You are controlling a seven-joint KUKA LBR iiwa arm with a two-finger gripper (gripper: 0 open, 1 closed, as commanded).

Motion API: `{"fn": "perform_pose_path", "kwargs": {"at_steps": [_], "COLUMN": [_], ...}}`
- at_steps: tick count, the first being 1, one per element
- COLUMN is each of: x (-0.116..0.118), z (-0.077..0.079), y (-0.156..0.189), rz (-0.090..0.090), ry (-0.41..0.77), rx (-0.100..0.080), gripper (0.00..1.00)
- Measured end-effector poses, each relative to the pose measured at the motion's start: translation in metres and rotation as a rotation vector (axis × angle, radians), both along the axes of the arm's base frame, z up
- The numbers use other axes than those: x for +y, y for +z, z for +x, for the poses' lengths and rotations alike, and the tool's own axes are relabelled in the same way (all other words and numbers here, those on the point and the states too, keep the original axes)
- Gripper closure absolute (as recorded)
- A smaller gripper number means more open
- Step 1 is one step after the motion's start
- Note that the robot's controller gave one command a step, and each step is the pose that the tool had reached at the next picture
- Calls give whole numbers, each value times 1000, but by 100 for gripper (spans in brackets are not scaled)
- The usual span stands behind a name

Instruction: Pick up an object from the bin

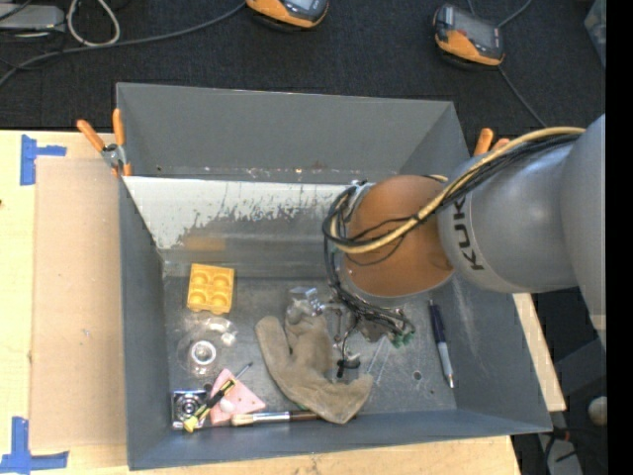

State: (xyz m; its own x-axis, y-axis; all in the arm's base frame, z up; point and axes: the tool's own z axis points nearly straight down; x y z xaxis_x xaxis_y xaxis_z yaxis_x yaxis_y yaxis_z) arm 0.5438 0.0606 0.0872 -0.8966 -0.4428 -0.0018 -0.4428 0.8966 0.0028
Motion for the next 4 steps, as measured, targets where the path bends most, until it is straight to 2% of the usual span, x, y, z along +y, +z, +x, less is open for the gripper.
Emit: {"fn": "perform_pose_path", "kwargs": {"at_steps": [1,2,3,4], "x": [25,5,5,-10], "z": [-26,-14,-15,-10], "y": [-10,-4,-3,103], "rz": [-3,-1,0,0], "ry": [-104,133,132,116], "rx": [-4,3,3,8], "gripper": [0,100,100,100]}}
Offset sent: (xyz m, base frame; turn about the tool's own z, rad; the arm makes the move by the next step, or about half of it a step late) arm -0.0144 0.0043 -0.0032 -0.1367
